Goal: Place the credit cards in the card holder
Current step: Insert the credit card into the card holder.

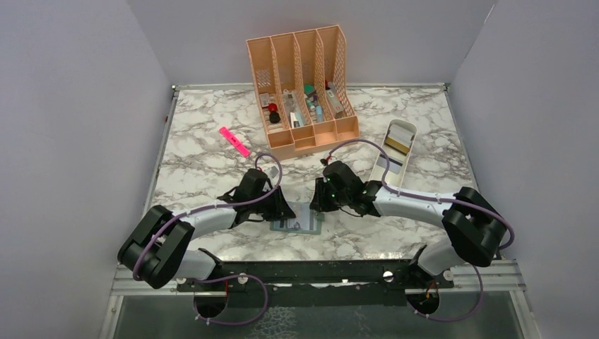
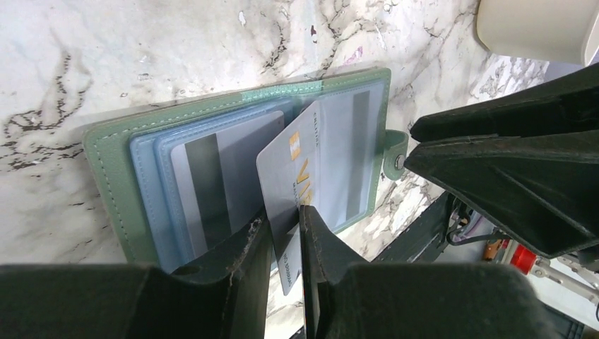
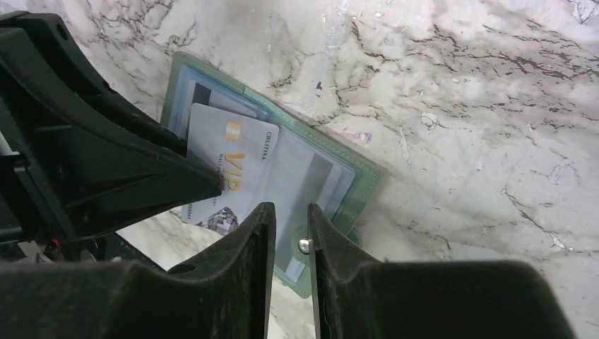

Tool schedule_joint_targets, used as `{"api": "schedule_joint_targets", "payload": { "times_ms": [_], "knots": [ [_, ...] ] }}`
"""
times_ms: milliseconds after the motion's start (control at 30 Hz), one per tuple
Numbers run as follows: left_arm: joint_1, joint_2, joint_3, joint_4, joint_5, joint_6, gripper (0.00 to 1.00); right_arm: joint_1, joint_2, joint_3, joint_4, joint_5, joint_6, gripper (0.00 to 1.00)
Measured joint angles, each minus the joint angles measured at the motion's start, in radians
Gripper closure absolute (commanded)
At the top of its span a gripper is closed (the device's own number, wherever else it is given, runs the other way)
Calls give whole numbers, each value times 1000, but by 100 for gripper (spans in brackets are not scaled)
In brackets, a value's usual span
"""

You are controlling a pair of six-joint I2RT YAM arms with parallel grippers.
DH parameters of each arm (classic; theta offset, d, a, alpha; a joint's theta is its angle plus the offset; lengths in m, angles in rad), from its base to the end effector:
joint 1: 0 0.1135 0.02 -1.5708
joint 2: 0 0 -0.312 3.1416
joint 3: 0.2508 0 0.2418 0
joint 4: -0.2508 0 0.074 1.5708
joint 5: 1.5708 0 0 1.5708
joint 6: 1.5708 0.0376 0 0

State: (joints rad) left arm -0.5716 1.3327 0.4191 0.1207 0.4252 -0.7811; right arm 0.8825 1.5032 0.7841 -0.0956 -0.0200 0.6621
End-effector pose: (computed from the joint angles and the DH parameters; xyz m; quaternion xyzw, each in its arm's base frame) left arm 0.1707 -0.1283 0.1908 -0.0150 0.9079 -0.3843 0.1669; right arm 0.1844 0.2254 0.2345 -0.1059 0.9233 0.2642 0.2579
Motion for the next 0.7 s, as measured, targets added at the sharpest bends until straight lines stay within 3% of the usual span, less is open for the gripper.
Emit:
{"api": "schedule_joint_targets", "payload": {
  "times_ms": [400, 700],
  "knots": [
    [-30, 14, 55, -87, -51, 26, 85, 0, -14, 0, -22, 2, 3, 71],
    [-44, 31, 81, -113, -60, 34, 84, 0, -14, -21, -40, 11, 3, 71]
  ]
}}
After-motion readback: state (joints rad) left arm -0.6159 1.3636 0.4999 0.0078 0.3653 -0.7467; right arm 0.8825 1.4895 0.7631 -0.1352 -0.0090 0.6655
